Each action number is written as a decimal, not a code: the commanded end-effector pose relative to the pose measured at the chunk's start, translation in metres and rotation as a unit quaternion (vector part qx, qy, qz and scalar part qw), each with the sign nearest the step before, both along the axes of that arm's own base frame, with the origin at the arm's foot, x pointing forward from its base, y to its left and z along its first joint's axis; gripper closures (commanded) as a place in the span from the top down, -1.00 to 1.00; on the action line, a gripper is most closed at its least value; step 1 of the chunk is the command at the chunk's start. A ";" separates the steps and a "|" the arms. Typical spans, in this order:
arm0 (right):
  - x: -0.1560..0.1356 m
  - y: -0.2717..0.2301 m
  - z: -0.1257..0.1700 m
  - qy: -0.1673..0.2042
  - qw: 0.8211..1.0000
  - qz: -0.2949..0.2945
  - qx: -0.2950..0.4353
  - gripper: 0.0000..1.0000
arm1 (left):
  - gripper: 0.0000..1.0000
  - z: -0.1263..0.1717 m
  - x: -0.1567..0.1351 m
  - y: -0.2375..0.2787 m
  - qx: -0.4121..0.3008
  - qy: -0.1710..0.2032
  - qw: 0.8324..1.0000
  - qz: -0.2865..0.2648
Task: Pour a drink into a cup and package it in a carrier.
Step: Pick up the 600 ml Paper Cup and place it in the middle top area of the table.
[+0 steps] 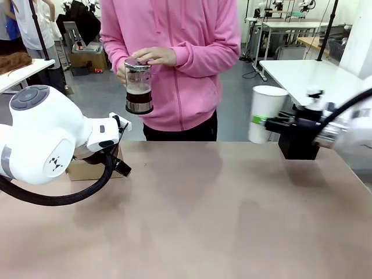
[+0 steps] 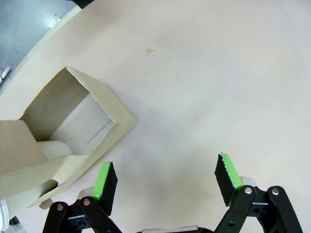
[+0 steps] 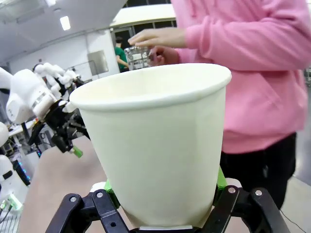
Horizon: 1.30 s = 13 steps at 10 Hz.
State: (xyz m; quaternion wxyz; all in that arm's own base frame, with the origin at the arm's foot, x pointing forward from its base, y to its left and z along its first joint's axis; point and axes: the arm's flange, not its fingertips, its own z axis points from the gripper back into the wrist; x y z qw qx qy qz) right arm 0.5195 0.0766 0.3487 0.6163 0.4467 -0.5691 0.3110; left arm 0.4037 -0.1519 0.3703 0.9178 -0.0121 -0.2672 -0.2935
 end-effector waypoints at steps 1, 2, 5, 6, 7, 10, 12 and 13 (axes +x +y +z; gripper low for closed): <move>0.053 0.031 -0.018 0.005 1.000 -0.005 -0.015 0.61 | 1.00 0.000 0.000 0.000 -0.001 0.000 1.000 0.000; 0.069 0.049 -0.027 0.002 1.000 -0.005 -0.018 0.61 | 1.00 0.000 0.000 0.000 -0.001 0.000 1.000 0.000; 0.100 0.072 -0.067 0.007 0.999 -0.003 -0.035 0.61 | 1.00 0.000 0.000 0.000 -0.001 0.000 1.000 0.000; 0.104 0.074 -0.075 0.015 0.999 -0.004 -0.042 0.61 | 1.00 0.000 0.000 0.000 -0.001 0.000 1.000 0.000; 0.107 0.076 -0.084 0.023 0.999 0.000 -0.044 0.61 | 1.00 0.000 0.000 0.000 -0.001 0.000 1.000 0.000; 0.108 0.076 -0.094 0.034 0.998 0.032 -0.043 0.61 | 1.00 0.000 0.000 0.000 -0.001 0.000 1.000 0.000; 0.102 0.071 -0.097 0.036 0.999 0.011 -0.036 0.61 | 1.00 0.000 0.000 0.000 -0.001 0.000 1.000 0.000; 0.102 0.071 -0.097 0.036 0.999 0.011 -0.036 0.61 | 1.00 0.000 0.000 0.000 -0.001 0.000 1.000 0.000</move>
